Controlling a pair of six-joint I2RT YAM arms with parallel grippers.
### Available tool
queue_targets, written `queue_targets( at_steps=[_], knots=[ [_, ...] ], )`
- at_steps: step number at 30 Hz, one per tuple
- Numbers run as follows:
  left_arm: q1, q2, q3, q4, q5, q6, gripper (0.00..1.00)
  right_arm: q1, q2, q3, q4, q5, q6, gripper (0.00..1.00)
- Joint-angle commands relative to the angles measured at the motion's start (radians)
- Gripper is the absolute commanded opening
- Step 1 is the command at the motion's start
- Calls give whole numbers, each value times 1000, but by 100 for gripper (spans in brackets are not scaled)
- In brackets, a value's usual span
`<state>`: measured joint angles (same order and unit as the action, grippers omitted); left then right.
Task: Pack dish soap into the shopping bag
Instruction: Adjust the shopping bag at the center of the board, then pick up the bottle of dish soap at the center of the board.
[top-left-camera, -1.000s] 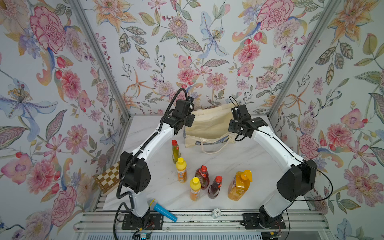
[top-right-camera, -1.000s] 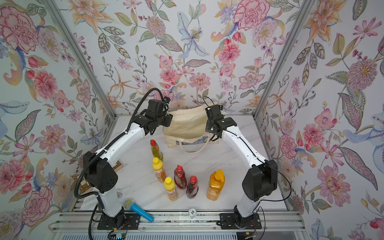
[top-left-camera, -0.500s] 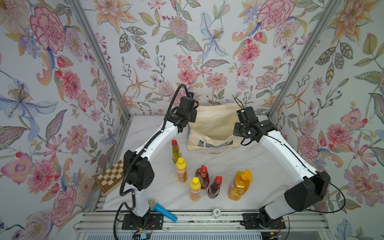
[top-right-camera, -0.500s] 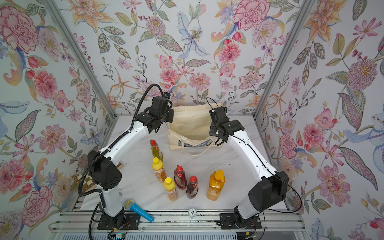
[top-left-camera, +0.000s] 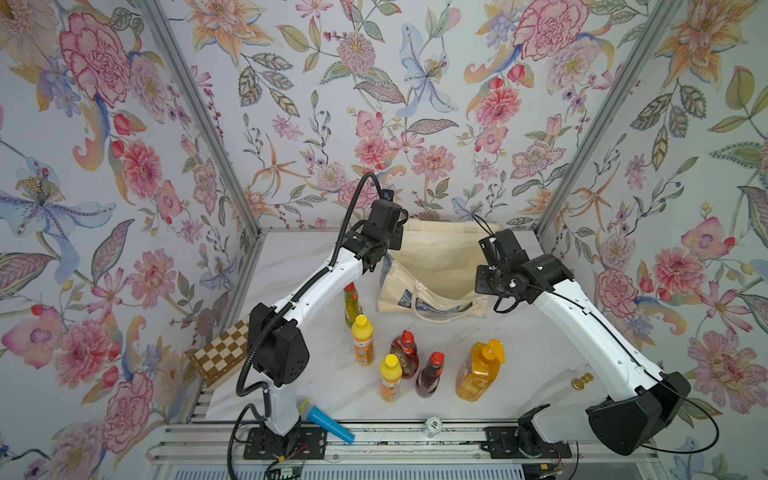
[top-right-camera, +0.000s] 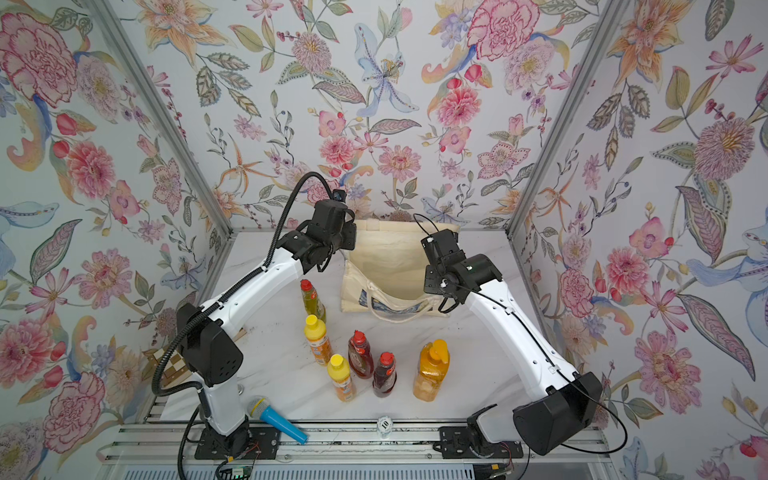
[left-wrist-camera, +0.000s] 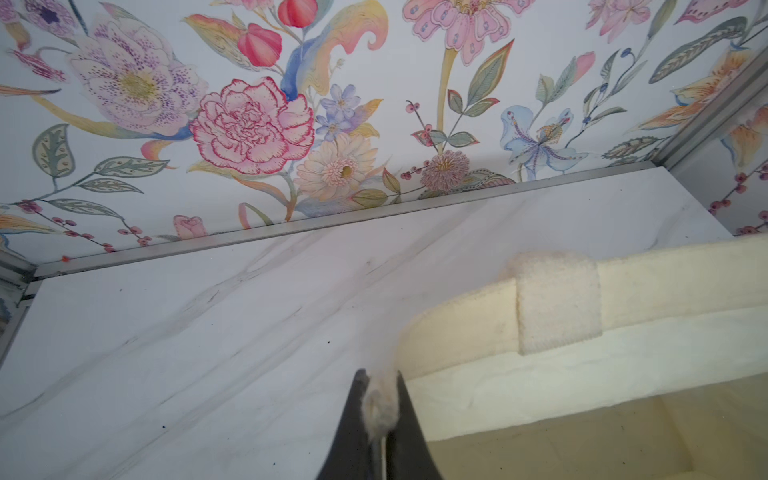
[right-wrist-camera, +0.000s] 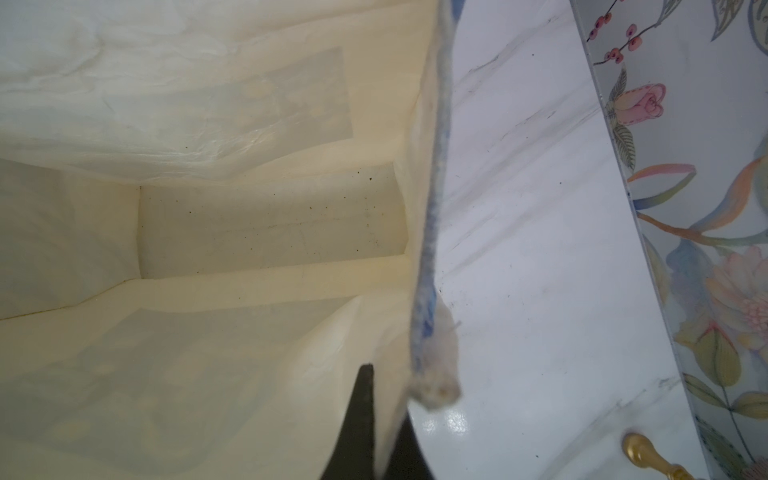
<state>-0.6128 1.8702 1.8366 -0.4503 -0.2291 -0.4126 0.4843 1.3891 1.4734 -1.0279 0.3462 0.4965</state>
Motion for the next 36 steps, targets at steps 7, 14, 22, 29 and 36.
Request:
queue_targets(
  at_steps=[7, 14, 22, 29, 36],
  knots=[
    [5, -129, -115, 122, 28, -39, 42, 27, -12, -40, 22, 31, 27, 41],
    [5, -228, -201, 163, 61, -58, 93, 59, -95, -13, 10, -38, 14, 65],
    [5, -372, -316, 191, 38, -52, 99, 198, -249, 3, -144, 22, 79, 81],
    [6, -473, -415, 249, 38, -68, 99, 401, -354, -56, -307, 135, 250, 92],
    [5, -528, -474, 295, 61, -80, 99, 579, -401, -124, -396, 205, 407, 99]
  ],
)
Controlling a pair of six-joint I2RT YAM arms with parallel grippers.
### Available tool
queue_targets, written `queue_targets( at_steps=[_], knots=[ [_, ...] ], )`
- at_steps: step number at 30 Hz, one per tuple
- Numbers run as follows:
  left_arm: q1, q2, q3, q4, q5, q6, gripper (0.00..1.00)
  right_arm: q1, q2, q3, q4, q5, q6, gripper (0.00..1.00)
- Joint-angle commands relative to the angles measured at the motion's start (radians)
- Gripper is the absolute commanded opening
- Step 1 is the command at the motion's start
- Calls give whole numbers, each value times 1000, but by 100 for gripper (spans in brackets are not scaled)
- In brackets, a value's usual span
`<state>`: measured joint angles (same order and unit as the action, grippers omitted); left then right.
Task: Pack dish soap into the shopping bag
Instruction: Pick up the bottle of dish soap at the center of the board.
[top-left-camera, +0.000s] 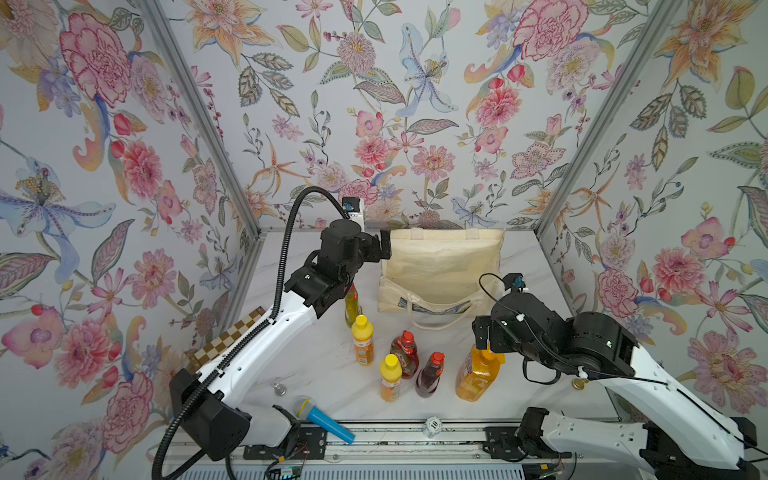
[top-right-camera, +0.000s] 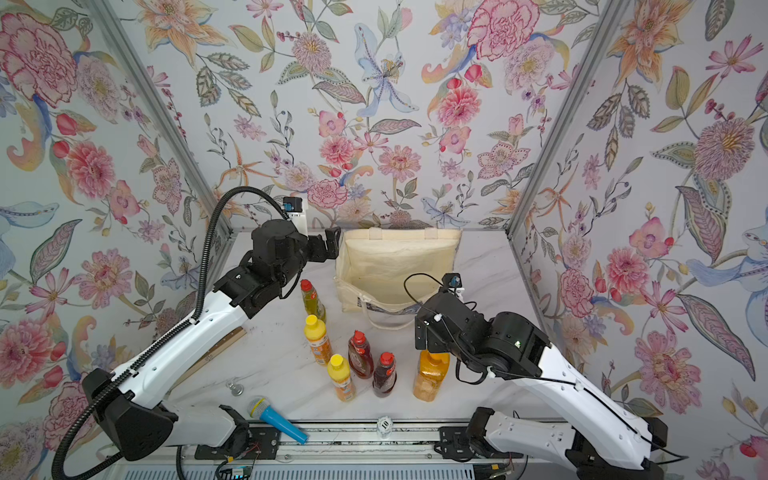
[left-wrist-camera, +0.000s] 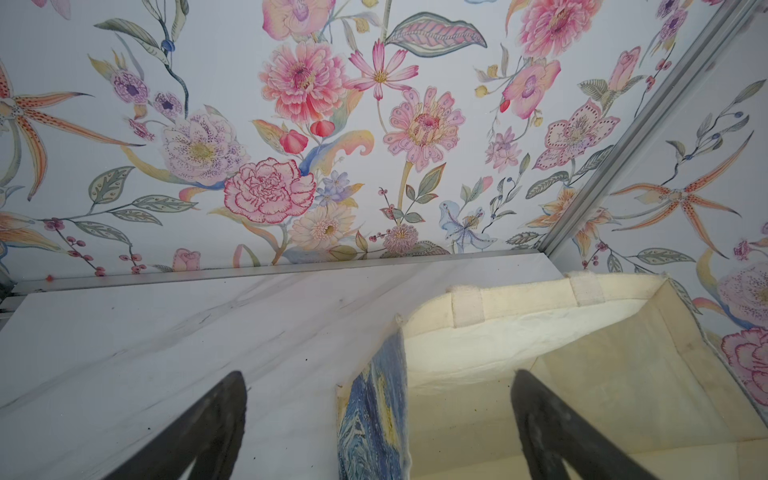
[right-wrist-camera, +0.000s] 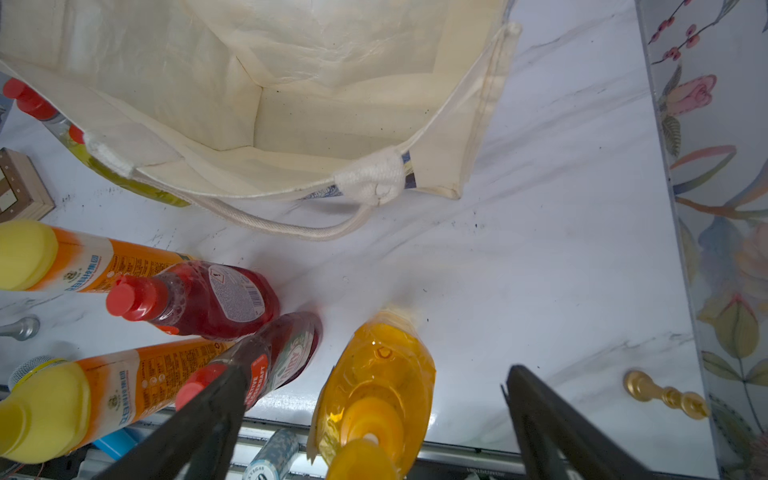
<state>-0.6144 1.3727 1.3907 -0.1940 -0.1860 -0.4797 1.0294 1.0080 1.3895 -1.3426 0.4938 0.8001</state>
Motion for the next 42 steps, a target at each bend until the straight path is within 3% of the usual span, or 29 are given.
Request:
queue_targets(
  at_steps=[1, 12, 15, 25, 35, 42],
  knots=[
    [8, -37, -40, 48, 22, -17, 99, 42, -27, -58, -81, 55, 119, 99],
    [6, -23, -85, 93, 51, -33, 99, 201, -63, -230, -78, 92, 350, 100],
    [7, -7, -84, 104, 72, -38, 99, 225, -59, -253, -68, 117, 379, 91],
    [7, 20, -76, 107, 96, -41, 99, 273, -52, -310, -4, 186, 335, 65],
    [7, 6, -90, 108, 79, -30, 99, 288, -82, -404, 146, 269, 224, 53],
    [7, 6, -97, 113, 77, -27, 99, 289, -134, -474, 230, 308, 178, 53]
  ],
)
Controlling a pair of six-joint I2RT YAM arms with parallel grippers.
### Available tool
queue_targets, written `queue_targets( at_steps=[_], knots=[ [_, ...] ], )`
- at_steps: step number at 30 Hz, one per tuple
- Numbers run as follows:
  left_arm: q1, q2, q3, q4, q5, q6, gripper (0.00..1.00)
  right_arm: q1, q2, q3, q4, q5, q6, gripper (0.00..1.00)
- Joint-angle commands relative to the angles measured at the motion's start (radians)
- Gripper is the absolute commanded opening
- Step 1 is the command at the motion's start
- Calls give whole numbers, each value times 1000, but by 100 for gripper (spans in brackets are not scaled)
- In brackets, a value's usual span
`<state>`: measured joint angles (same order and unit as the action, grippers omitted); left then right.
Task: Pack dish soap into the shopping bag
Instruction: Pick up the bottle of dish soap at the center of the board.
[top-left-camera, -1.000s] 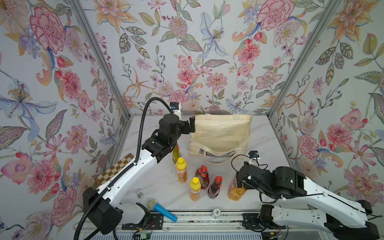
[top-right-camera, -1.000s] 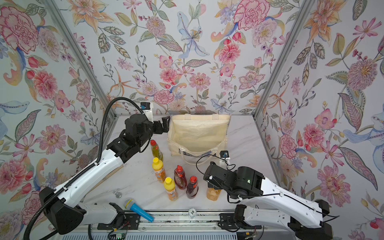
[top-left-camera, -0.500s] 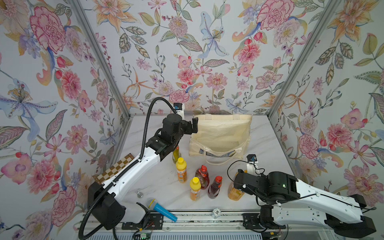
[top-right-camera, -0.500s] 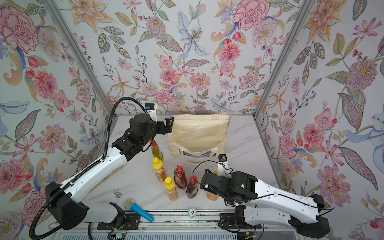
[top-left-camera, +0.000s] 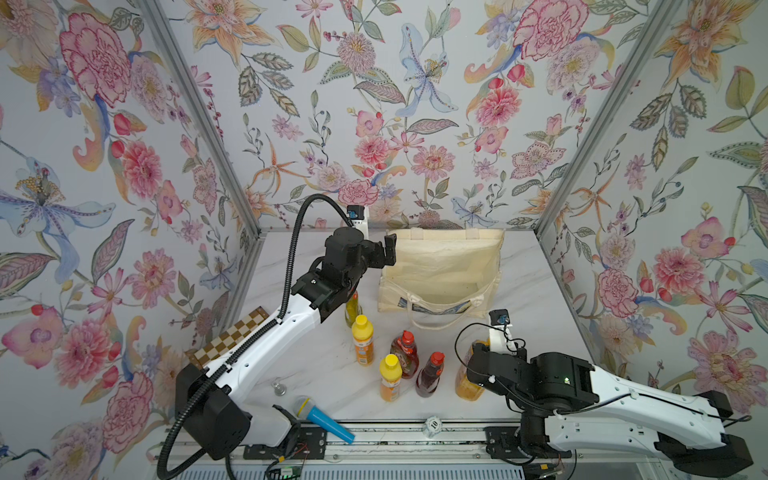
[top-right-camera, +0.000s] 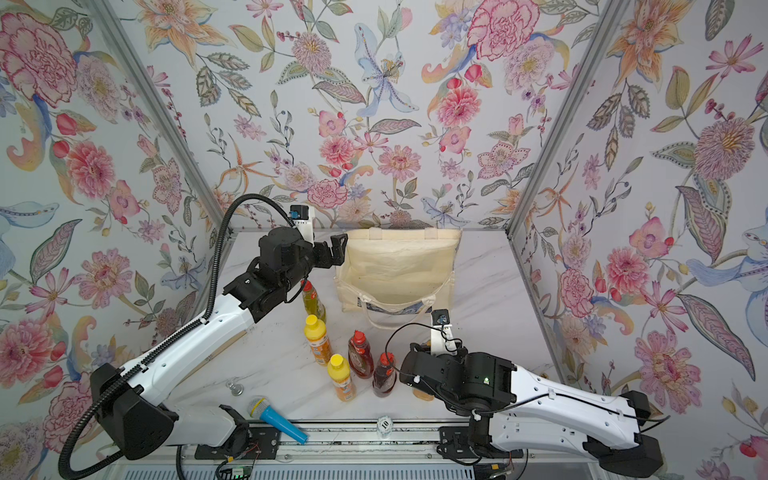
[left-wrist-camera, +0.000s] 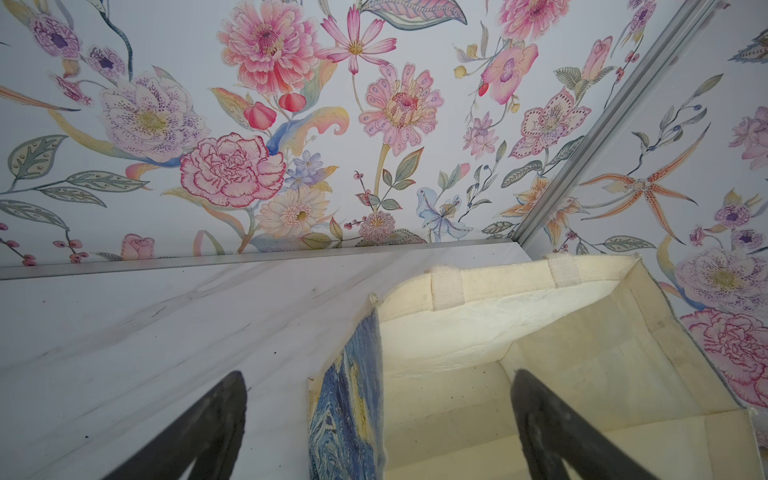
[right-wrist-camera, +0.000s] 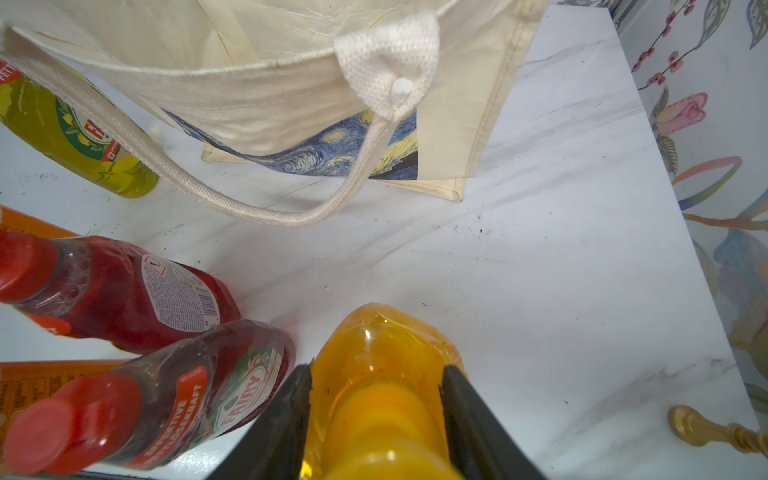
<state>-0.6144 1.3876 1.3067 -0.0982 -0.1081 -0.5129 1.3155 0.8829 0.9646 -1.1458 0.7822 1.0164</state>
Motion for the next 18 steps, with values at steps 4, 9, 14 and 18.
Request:
queue_targets(
  at_steps=[4, 9, 14, 18],
  knots=[
    [7, -5, -12, 22, 4, 6, 99, 2, -31, -90, 87, 29, -68, 52],
    [8, 3, -12, 24, 7, 4, 99, 2, -26, -125, 125, 41, -93, 54],
    [8, 13, -7, 24, 16, 2, 99, 2, -11, -153, 131, 77, -89, 47],
    [7, 18, -6, 28, 15, 1, 99, 2, -20, -176, 142, 107, -92, 33]
  ],
)
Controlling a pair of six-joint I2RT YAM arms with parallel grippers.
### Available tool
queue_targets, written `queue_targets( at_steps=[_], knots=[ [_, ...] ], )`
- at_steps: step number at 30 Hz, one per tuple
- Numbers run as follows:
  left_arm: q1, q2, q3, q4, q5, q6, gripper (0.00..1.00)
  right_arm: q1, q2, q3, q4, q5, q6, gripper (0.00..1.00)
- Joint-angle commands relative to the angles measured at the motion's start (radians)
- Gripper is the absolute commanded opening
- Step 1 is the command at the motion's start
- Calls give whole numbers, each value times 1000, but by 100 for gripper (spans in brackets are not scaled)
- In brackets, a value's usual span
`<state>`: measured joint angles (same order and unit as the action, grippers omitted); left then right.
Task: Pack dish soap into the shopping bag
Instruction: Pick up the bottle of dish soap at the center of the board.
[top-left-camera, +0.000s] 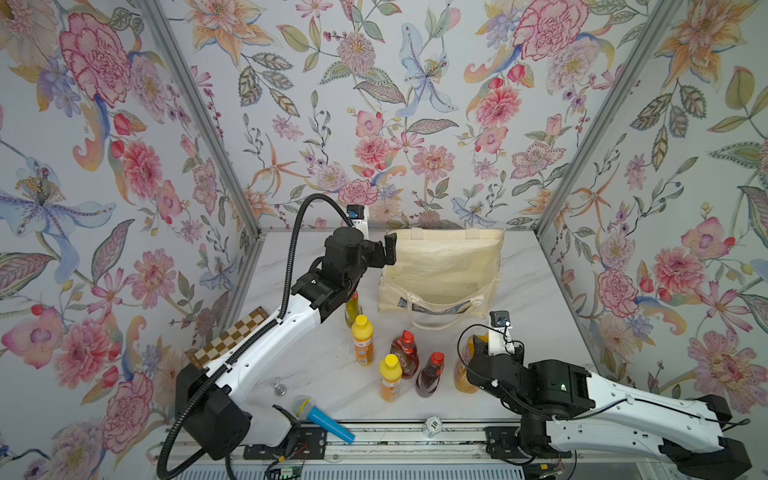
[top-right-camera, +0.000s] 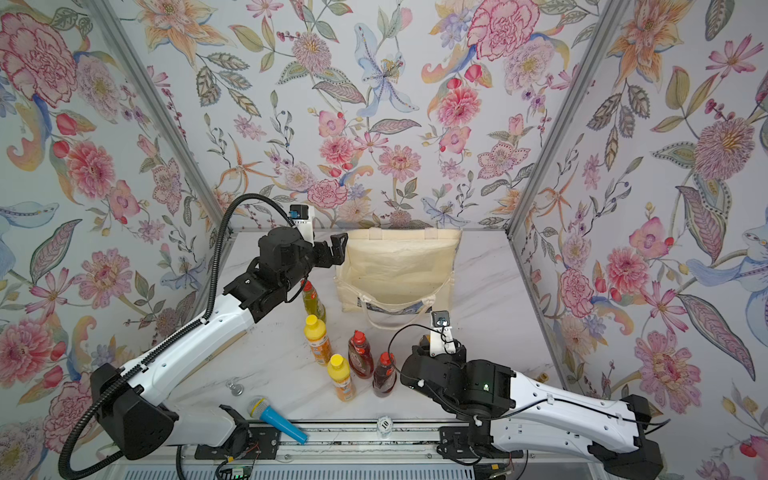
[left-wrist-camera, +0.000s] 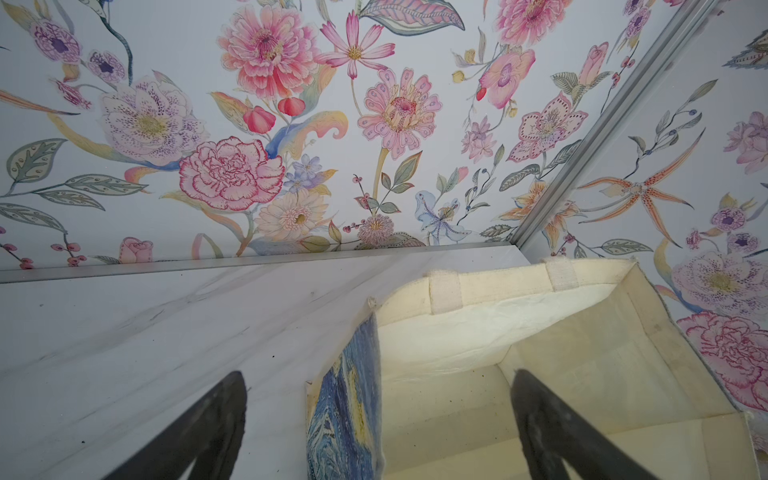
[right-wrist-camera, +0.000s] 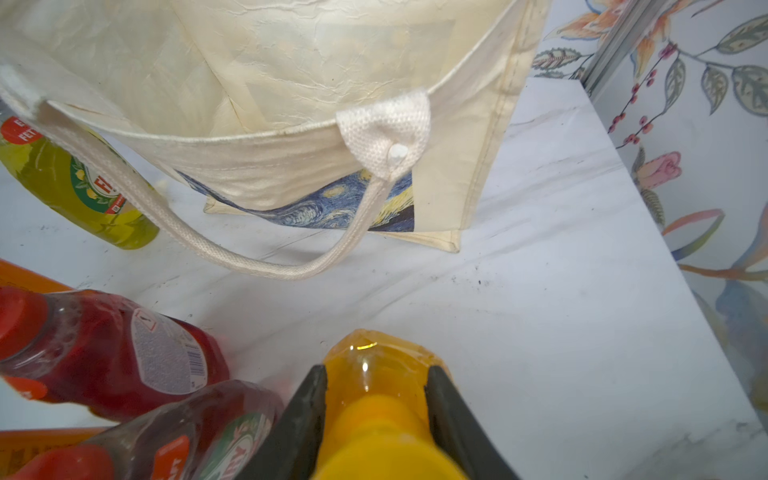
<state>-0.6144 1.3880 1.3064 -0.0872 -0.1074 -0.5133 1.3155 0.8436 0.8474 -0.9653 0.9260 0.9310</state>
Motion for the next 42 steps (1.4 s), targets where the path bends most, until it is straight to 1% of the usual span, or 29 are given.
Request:
queue_targets(
  at_steps=[1, 3, 5, 6, 8, 12, 16, 19, 25, 33, 37, 42],
  knots=[
    [7, 20, -5, 19, 14, 2, 99, 1, 13, -65, -28, -35, -16, 29],
    [7, 23, -3, 21, 14, 0, 99, 1, -4, -78, -3, -36, -38, 21],
    [7, 27, 5, 15, 12, 0, 99, 2, -23, -89, 27, -39, -64, 11],
    [7, 28, 9, 9, 13, 0, 99, 1, -30, -91, 37, -39, -75, 8],
    [7, 31, 16, -2, 10, -1, 99, 2, -46, -92, 56, -35, -101, 3],
    [7, 31, 17, -12, 14, 2, 99, 1, -75, -73, 71, -4, -155, 0],
    [7, 34, 19, -25, 22, 6, 99, 1, -96, -41, 75, 34, -214, 0],
    [8, 27, -4, 0, 43, 8, 96, 0, -108, -12, 81, 56, -270, 0],
    [7, 54, 16, -19, 82, 15, 91, -1, -154, 40, 132, 61, -447, 0],
    [7, 70, 11, -35, 121, 15, 86, -8, -233, 106, 212, 53, -594, 0],
    [7, 71, 11, -56, 129, 19, 83, -13, -222, 206, 212, 34, -656, 0],
    [7, 70, 5, -75, 127, 25, 79, -20, -165, 377, 212, 4, -762, 0]
  ],
)
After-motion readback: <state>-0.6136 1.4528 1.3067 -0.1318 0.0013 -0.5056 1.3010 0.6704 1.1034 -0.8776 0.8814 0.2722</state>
